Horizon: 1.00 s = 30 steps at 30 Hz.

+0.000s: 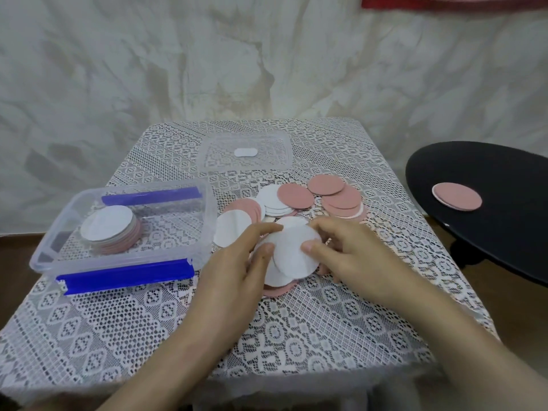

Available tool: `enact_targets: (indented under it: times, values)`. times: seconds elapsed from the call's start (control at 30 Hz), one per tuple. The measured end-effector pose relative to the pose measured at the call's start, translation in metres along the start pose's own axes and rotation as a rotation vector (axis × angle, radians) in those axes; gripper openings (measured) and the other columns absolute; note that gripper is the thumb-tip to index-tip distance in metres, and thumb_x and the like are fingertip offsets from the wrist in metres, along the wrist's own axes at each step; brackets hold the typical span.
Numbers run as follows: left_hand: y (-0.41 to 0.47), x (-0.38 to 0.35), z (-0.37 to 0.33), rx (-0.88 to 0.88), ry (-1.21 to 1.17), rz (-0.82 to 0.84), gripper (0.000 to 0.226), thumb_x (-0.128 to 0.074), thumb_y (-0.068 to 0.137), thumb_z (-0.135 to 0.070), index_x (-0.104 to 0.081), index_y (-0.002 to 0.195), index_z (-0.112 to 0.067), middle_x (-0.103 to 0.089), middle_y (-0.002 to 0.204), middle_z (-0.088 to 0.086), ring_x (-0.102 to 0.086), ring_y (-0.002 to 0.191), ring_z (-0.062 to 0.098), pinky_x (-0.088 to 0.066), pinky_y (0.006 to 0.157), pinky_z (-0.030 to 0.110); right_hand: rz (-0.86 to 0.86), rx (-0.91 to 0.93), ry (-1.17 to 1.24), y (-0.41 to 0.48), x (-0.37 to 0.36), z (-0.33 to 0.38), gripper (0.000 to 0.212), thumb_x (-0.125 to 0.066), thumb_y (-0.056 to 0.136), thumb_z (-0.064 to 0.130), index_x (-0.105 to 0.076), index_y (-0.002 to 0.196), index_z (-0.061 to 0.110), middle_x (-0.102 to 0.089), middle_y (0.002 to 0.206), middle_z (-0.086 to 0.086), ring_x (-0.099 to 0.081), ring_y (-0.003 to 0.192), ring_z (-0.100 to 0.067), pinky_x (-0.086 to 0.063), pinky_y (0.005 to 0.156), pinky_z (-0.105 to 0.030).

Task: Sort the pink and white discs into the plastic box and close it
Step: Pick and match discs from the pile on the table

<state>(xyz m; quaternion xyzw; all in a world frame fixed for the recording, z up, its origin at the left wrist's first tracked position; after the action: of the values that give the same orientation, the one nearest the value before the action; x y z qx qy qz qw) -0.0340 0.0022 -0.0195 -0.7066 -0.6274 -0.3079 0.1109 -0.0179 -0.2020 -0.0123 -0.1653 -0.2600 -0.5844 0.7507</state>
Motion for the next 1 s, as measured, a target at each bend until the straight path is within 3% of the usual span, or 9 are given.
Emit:
enact_targets:
  times: [0.13,0.23,0.3,0.4,0.57,0.7,0.83,1.0]
  values:
    - [-0.012,-0.010,-0.012,-0.076,0.090,0.076,0.032,-0.051,0.098,-0.048,-0.051,0.130,-0.050,-0.065,0.074,-0.018,-0.057,0.066,-0.004,-0.033,0.055,0.016,-0.019,0.044,-0.066,-0.021,-0.008,0.005,0.010,-0.058,0.100,0.039,-0.064,0.100,0.032,-0.070,0.079,0.005,-0.070,0.065,-0.011,-0.058,0.063,-0.049]
    - [-0.016,-0.011,-0.016,-0.120,0.196,0.070,0.038,-0.054,0.099,-0.040,-0.047,0.134,-0.051,-0.057,0.067,-0.019,-0.055,0.066,-0.006,-0.033,0.055,0.015,-0.055,0.093,-0.161,-0.034,-0.006,0.005,0.024,-0.058,0.097,0.048,-0.061,0.088,0.026,-0.063,0.070,0.005,-0.062,0.063,-0.011,-0.051,0.058,-0.038]
    - [-0.020,-0.011,-0.020,-0.147,0.285,0.076,0.035,-0.052,0.100,-0.039,-0.048,0.133,-0.047,-0.059,0.077,-0.020,-0.055,0.073,-0.004,-0.038,0.062,0.016,-0.068,0.136,-0.302,-0.042,-0.007,0.006,0.032,-0.054,0.097,0.054,-0.059,0.086,0.024,-0.057,0.069,0.006,-0.055,0.067,-0.012,-0.040,0.058,-0.029]
    - [-0.029,-0.009,-0.024,-0.179,0.328,0.086,0.028,-0.051,0.100,-0.037,-0.048,0.127,-0.045,-0.062,0.091,-0.018,-0.058,0.083,0.008,-0.046,0.068,0.035,-0.087,0.180,-0.378,-0.053,-0.010,0.011,0.024,-0.048,0.099,0.054,-0.058,0.099,0.032,-0.051,0.068,0.016,-0.053,0.068,-0.007,-0.036,0.058,-0.023]
    - [-0.042,-0.007,-0.025,-0.213,0.388,0.101,0.027,-0.051,0.098,-0.042,-0.046,0.123,-0.047,-0.044,0.067,-0.027,-0.044,0.066,0.005,-0.040,0.058,0.031,-0.054,0.232,-0.411,-0.065,-0.020,0.011,0.018,-0.046,0.104,0.046,-0.052,0.094,0.032,-0.049,0.069,0.019,-0.051,0.067,-0.007,-0.033,0.057,-0.023]
    - [-0.046,0.001,-0.025,-0.214,0.398,0.100,0.026,-0.051,0.099,-0.038,-0.048,0.123,-0.045,-0.050,0.079,-0.026,-0.047,0.072,0.003,-0.039,0.059,0.028,-0.092,0.237,-0.337,-0.068,-0.024,0.013,0.014,-0.051,0.102,0.044,-0.060,0.104,0.033,-0.049,0.069,0.023,-0.052,0.067,-0.003,-0.034,0.057,-0.020]
    - [-0.047,0.000,-0.021,-0.231,0.414,0.159,0.031,-0.050,0.100,-0.030,-0.043,0.127,-0.042,-0.062,0.091,-0.017,-0.057,0.085,0.012,-0.045,0.064,0.035,-0.016,0.219,-0.396,-0.064,-0.029,0.011,0.016,-0.055,0.100,0.044,-0.056,0.103,0.029,-0.056,0.078,0.017,-0.054,0.073,-0.009,-0.041,0.063,-0.028]
    - [-0.045,0.006,-0.016,-0.232,0.375,0.141,0.025,-0.047,0.101,-0.028,-0.046,0.123,-0.040,-0.060,0.087,-0.013,-0.055,0.081,0.012,-0.044,0.066,0.035,-0.072,0.231,-0.361,-0.061,-0.034,0.016,0.016,-0.055,0.100,0.042,-0.056,0.093,0.027,-0.051,0.071,0.016,-0.051,0.069,-0.007,-0.036,0.060,-0.022]
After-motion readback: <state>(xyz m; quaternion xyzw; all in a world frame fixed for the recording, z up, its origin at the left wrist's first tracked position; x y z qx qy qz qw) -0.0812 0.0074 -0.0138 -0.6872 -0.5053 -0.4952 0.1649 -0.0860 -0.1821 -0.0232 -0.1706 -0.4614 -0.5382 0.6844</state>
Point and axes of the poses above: each hand's wrist, its own y-axis towards the middle knuckle, its own x-axis out of the back of the hand, z = x × y, the point moved 2 cm from there along y, towards the middle knuckle
